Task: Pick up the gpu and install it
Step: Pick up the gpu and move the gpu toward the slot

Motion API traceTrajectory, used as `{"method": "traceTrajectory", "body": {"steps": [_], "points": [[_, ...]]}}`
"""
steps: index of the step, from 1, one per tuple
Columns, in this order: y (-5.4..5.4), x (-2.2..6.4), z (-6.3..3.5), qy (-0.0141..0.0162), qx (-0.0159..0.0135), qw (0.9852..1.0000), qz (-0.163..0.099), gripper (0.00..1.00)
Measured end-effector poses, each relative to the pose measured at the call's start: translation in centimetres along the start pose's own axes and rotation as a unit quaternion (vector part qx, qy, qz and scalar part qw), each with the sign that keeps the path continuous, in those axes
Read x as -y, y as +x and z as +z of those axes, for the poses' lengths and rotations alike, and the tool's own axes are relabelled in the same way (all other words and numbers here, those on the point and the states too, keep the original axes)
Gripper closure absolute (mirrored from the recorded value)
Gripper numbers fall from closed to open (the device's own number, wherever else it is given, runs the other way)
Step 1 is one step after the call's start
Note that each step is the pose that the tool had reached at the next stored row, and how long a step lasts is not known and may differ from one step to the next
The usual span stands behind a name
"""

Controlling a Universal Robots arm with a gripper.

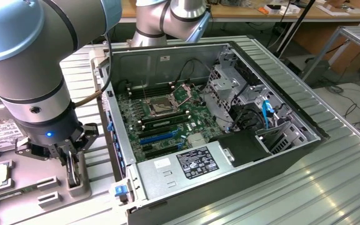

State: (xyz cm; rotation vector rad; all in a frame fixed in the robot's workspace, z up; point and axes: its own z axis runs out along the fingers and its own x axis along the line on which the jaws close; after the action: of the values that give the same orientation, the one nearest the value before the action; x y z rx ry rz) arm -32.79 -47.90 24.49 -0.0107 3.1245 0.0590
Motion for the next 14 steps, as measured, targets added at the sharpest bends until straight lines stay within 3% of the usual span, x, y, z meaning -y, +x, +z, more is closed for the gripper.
{"method": "traceTrajectory", "body": {"steps": [14], "points": [[-0.01, -0.01, -0.26, 0.0001, 0.0000, 1.0000, 0.000, 0.73]]}}
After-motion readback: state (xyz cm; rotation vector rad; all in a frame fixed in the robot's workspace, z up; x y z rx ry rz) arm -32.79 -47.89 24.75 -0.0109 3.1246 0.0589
